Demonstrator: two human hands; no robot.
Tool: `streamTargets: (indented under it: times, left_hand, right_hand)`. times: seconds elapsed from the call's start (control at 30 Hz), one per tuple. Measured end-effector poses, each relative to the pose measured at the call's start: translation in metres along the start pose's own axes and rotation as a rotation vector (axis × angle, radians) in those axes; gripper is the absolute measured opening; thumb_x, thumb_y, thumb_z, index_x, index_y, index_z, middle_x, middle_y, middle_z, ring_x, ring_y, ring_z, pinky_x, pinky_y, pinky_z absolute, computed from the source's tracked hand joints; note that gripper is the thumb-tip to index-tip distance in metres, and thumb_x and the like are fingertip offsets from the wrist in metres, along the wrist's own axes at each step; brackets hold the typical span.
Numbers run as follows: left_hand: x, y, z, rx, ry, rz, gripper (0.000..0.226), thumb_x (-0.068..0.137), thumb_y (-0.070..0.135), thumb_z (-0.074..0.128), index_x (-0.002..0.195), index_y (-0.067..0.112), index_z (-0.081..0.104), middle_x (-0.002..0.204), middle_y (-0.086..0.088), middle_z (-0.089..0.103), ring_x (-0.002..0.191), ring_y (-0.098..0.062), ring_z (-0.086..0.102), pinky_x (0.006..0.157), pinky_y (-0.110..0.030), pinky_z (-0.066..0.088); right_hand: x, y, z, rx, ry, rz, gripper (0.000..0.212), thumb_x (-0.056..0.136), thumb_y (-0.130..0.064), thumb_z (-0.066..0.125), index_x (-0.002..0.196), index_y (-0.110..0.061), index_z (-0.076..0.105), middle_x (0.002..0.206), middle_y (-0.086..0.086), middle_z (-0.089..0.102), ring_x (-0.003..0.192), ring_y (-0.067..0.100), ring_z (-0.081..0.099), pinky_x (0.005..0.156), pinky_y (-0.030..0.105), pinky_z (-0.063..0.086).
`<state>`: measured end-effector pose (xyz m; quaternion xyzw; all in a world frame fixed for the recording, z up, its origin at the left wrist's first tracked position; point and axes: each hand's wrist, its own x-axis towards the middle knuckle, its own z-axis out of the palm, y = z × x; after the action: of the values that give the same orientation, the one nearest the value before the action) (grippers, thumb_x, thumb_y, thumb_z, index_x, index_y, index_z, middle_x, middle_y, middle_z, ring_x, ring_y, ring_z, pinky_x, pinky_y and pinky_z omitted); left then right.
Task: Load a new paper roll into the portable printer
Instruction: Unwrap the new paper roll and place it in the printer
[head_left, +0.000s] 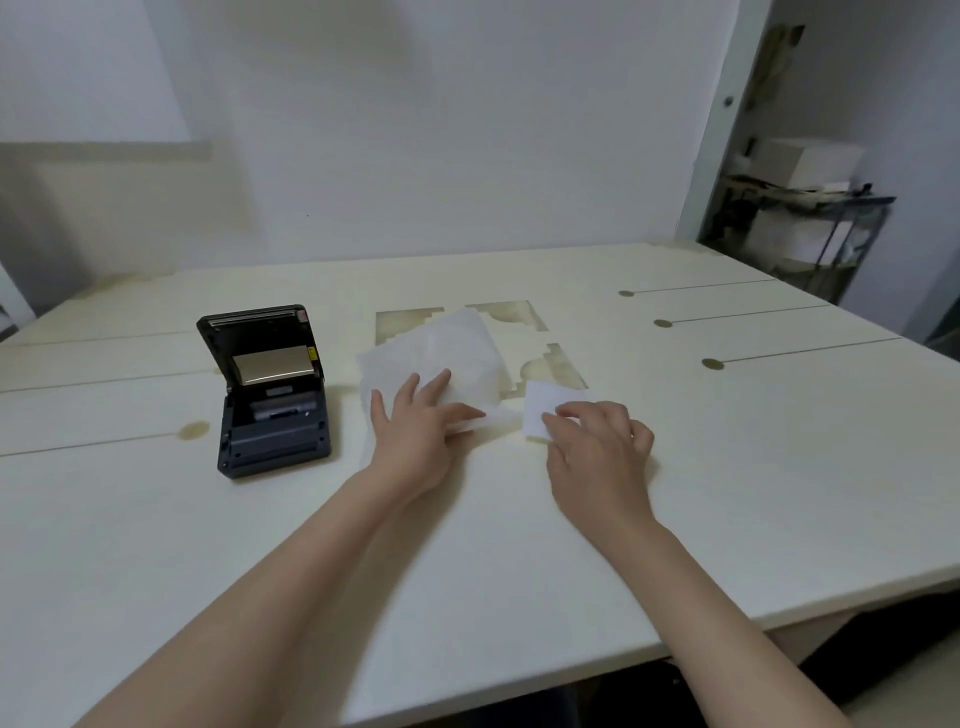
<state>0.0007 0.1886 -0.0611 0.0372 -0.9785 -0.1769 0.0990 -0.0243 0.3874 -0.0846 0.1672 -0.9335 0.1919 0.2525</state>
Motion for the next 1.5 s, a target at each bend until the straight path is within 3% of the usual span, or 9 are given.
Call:
streamTargets:
  times: [0.17,0.33,0.5,0.67,0.83,0.93,1.03,1.3,1.5]
  left_hand:
    - [0.000,-0.015,-0.007,-0.059,-0.023,0.073,0.033,0.101,0.029,0.044,0.122,0.047,0.061,0.164,0.006,0.018,0.151,-0.025,0.008,0.118,-0.055,-0.005]
    - [-0.003,-0.016,-0.013,-0.077,-0.024,0.076,0.029,0.100,0.033,0.046,0.118,0.046,0.064,0.162,0.007,0.022,0.151,-0.025,0.009,0.117,-0.056,-0.003]
    - [0.000,0.006,-0.009,-0.083,0.023,0.098,0.026,0.100,0.035,0.046,0.114,0.037,0.067,0.152,0.008,0.043,0.150,-0.022,0.016,0.118,-0.056,-0.003]
    - [0.001,0.012,-0.006,-0.142,0.102,0.083,0.020,0.096,0.038,0.053,0.110,0.036,0.067,0.141,0.012,0.055,0.146,-0.020,0.028,0.117,-0.055,0.002]
    - [-0.002,0.037,-0.008,-0.207,0.201,0.228,0.029,0.087,0.049,0.063,0.112,0.036,0.068,0.114,0.014,0.069,0.121,-0.009,0.053,0.118,-0.050,0.012]
    - [0.002,0.048,-0.004,-0.275,0.252,0.251,0.019,0.089,0.044,0.064,0.101,0.034,0.074,0.101,0.012,0.075,0.098,-0.009,0.064,0.109,-0.049,0.031]
    - [0.003,0.052,0.002,-0.259,0.305,0.211,0.018,0.089,0.043,0.063,0.095,0.030,0.076,0.092,0.009,0.076,0.088,-0.012,0.066,0.103,-0.045,0.036]
    - [-0.016,0.021,-0.003,-0.053,0.417,-0.004,0.017,0.094,0.036,0.056,0.095,0.028,0.071,0.098,0.009,0.074,0.103,-0.016,0.063,0.100,-0.035,0.033]
    - [-0.036,-0.016,-0.017,-0.054,0.470,-0.220,0.012,0.094,0.026,0.057,0.097,0.023,0.069,0.109,0.005,0.071,0.111,-0.022,0.058,0.097,-0.036,0.032]
  right_hand:
    - [0.009,-0.012,0.007,-0.016,-0.083,-0.010,0.036,0.080,-0.017,0.069,0.115,-0.023,0.070,0.113,0.000,0.067,0.107,0.031,0.053,0.082,0.035,0.018]
    - [0.016,-0.023,0.013,0.088,0.049,-0.006,0.018,0.073,-0.012,0.077,0.072,-0.029,0.071,0.079,-0.010,0.067,0.083,0.025,0.060,0.073,0.032,0.021]
    - [0.016,-0.020,0.013,0.100,0.077,-0.006,0.019,0.073,-0.008,0.076,0.085,-0.022,0.072,0.086,-0.005,0.070,0.087,0.028,0.060,0.069,0.030,0.015]
    - [0.015,-0.016,0.012,0.164,0.166,0.017,0.008,0.078,-0.017,0.071,0.073,-0.022,0.071,0.076,-0.004,0.069,0.080,0.029,0.061,0.070,0.029,0.018]
    - [0.015,-0.023,0.002,0.362,0.146,0.050,0.001,0.086,-0.013,0.068,0.086,-0.012,0.067,0.081,-0.004,0.071,0.079,0.024,0.059,0.079,0.031,0.031]
    - [0.011,-0.021,-0.005,0.435,0.166,0.070,0.004,0.086,-0.006,0.068,0.086,-0.010,0.067,0.082,-0.003,0.072,0.077,0.023,0.058,0.076,0.028,0.033]
    - [0.010,-0.016,-0.001,0.399,0.189,0.058,0.006,0.087,-0.008,0.068,0.083,-0.013,0.066,0.081,-0.005,0.073,0.072,0.024,0.060,0.072,0.025,0.028]
    - [0.015,-0.002,-0.001,0.243,0.181,0.320,0.005,0.090,-0.016,0.064,0.086,-0.019,0.065,0.073,-0.001,0.068,0.089,0.026,0.059,0.080,0.037,0.031]
    - [0.017,-0.003,-0.003,0.163,0.122,0.399,0.006,0.094,-0.020,0.059,0.092,-0.021,0.064,0.081,-0.002,0.067,0.100,0.025,0.054,0.075,0.033,0.021]
